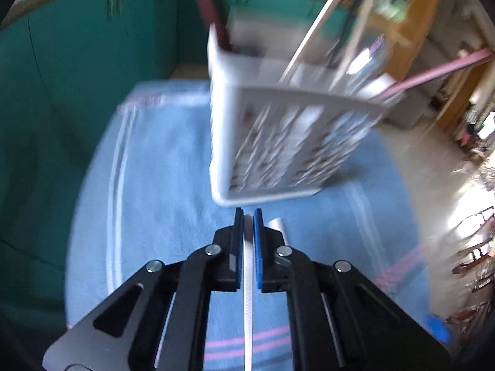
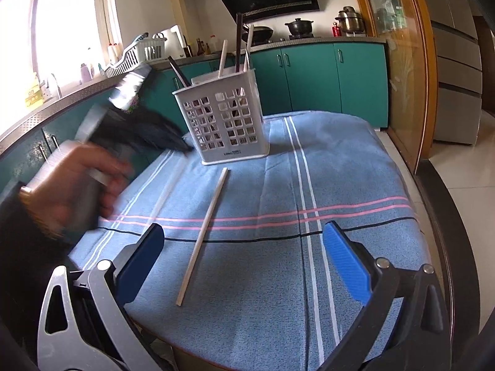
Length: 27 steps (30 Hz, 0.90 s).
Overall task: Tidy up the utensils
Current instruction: 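Grasp a white chopstick with the left tool while the right tool grasps the other white chopstick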
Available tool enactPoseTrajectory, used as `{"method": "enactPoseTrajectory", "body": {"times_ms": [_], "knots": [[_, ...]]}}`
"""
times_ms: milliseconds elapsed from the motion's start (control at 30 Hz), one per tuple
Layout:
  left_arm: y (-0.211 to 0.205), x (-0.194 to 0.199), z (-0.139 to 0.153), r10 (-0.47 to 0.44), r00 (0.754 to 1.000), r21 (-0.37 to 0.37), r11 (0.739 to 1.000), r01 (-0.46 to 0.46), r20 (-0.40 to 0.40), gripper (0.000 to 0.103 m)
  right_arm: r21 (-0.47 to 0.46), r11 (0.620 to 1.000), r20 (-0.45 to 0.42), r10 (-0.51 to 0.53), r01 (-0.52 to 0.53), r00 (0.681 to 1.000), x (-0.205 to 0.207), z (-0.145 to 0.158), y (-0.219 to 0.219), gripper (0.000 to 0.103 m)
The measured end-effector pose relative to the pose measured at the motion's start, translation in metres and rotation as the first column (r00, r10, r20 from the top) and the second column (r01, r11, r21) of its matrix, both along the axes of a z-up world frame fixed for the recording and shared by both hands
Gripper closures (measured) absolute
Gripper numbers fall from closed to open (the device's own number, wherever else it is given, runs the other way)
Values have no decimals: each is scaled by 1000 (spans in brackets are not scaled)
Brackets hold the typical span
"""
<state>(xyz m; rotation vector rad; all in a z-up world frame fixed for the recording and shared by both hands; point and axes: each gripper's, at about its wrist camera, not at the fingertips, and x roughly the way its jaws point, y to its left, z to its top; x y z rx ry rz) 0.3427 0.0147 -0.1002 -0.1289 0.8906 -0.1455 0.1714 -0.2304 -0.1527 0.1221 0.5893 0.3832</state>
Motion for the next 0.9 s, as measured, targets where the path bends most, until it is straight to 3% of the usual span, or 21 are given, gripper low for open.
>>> {"method": "enactPoseTrajectory", "body": {"times_ms": [133,267,333,467,567,700,733,900], "knots": [[15,-56,78,-65,979,-54,996,76,195,97,1,1000,-36,1,-1,999,7,-8,4,3],[36,-98,123,-75,940,-61,993,100,332,97,-2,1000,-90,8,-8,996,25,-9,18,3],[43,-114,137,-72,922,-28,996,89,380,97,-34,999,-114,25,-29,993,38,-3,32,3],[54,-124,148,-71,908,-14,996,84,414,97,-110,992,-176,45,-65,983,95,5,75,3],[65,-132,146,-67,909,-1,997,74,410,97,-132,988,-270,45,-83,962,151,-1,102,13],[79,-134,144,-57,915,2,998,61,400,97,-231,964,-338,46,-131,940,198,-15,138,34],[84,-134,143,-58,916,-4,998,65,398,97,-242,961,-365,38,-134,930,210,-20,145,42],[96,-131,139,-47,920,-29,998,63,390,97,-247,961,-423,10,-126,906,234,-33,153,60]]}}
